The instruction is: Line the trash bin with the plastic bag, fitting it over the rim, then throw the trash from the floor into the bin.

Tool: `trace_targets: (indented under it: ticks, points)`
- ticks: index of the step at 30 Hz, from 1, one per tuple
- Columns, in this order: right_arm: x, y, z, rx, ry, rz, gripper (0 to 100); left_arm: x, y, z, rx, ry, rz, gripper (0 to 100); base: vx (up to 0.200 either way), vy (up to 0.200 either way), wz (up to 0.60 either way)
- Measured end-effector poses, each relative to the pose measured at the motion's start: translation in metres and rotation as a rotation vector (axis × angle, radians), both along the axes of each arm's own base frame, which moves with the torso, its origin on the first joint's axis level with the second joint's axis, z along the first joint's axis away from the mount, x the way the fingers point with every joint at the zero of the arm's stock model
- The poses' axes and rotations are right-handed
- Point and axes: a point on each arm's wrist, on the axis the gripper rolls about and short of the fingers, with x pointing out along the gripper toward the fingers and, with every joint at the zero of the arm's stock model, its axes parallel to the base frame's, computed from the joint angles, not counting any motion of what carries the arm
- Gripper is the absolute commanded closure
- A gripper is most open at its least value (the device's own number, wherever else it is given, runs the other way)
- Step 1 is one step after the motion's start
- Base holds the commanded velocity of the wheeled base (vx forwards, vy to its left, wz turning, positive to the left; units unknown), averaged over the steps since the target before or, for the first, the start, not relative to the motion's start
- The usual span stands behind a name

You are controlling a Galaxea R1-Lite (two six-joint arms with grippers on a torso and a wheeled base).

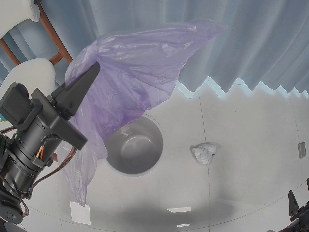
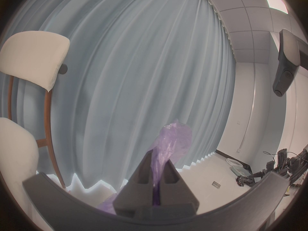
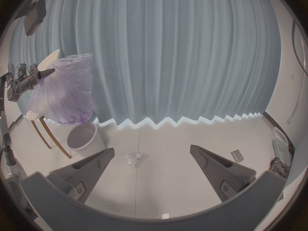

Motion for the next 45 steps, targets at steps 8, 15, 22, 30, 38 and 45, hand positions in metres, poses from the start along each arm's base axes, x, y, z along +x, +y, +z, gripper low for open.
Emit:
trace_targets:
  ticks: [8, 15, 22, 30, 38, 45]
  points:
    - [0.0, 0.0, 0.0, 0.0, 0.0, 0.0, 0, 0.01, 0.005, -0.02, 0.034, 0.08, -0.009, 100, 0.0, 0.0, 0.0]
    - [0.0, 0.0, 0.0, 0.0, 0.0, 0.0, 0, 0.018, 0.007, -0.029, 0.059, 0.112, 0.011, 100, 0.0, 0.0, 0.0]
    - [0.0, 0.0, 0.0, 0.0, 0.0, 0.0, 0, 0.02, 0.003, -0.035, 0.077, 0.126, 0.004, 100, 0.0, 0.0, 0.0]
    - [0.0, 0.0, 0.0, 0.0, 0.0, 0.0, 0, 0.002, -0.012, -0.045, 0.11, 0.156, -0.104, 100, 0.0, 0.0, 0.0]
    - [0.0, 0.0, 0.0, 0.0, 0.0, 0.0, 0, -0.012, -0.023, -0.05, 0.131, 0.164, -0.183, 100, 0.0, 0.0, 0.0]
    - [0.0, 0.0, 0.0, 0.0, 0.0, 0.0, 0, -0.015, -0.027, -0.055, 0.154, 0.176, -0.207, 100, 0.0, 0.0, 0.0]
